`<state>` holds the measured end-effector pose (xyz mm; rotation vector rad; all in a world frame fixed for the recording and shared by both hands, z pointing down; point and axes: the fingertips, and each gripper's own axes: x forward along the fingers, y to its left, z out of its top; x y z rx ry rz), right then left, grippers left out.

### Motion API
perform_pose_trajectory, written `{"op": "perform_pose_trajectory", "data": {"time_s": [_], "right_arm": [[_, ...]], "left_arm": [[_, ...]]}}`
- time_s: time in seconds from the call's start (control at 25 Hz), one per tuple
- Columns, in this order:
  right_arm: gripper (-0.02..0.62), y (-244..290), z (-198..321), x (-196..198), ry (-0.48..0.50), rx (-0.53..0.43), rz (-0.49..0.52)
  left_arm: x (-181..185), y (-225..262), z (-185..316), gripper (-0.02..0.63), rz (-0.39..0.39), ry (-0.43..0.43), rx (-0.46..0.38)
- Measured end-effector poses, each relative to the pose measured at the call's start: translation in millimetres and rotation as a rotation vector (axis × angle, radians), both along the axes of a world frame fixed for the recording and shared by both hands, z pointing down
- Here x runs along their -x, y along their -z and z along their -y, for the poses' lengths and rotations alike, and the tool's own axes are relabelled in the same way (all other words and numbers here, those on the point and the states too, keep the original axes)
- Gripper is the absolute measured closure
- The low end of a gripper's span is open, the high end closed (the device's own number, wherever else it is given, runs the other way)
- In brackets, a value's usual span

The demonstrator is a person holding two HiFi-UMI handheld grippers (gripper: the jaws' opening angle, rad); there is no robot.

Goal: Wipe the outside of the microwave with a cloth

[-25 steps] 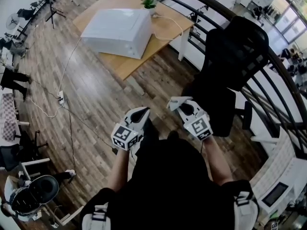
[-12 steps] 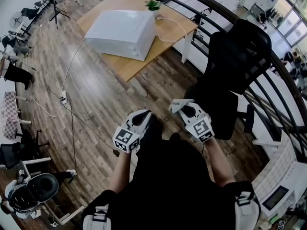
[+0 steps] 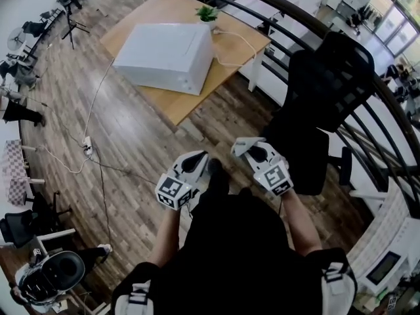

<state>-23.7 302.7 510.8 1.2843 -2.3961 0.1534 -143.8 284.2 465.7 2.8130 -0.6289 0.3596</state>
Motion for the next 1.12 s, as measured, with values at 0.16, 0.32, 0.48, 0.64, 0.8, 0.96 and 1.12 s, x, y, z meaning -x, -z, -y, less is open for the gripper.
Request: {"op": "perform_pose_trajectory", "data": {"time_s": [0.16,0.32,0.48,0.64,0.8,0.96,1.12], "right_arm": [[0.58,-0.1,29.6,0.5,-0.029,-0.002,0.004],[0.58,-4.3,56.0,0.7,-0.058,0.012,0.005],[0.578,-11.1,84.5,-3.8,-0.088,0.022,-0.003],[0.578,-9.9,117.4,1.1,-0.102,0.015,-0.004],[0.579,-9.4,151.9,10.6,-0.11,0.003,-0.001],[0.578,-9.3,183.7,25.3,-0.105,-0.001,0.014],[0.579,-12.6,211.0,37.8,-0.094,0.0,0.019]], "left_arm": [[0.2,-1.3,34.2,0.603,-0.014,-0.021,-0.005],[1.5,-5.3,68.2,0.603,-0.014,-0.042,-0.003],[1.3,-7.1,103.8,0.603,-0.026,-0.058,-0.004],[6.8,-8.8,136.1,0.603,-0.03,-0.065,-0.003],[12.4,-7.4,166.5,0.603,-0.024,-0.078,-0.004],[24.0,-6.6,194.3,0.603,-0.019,-0.087,-0.011],[32.7,-3.8,218.8,0.603,-0.015,-0.086,-0.02]]}}
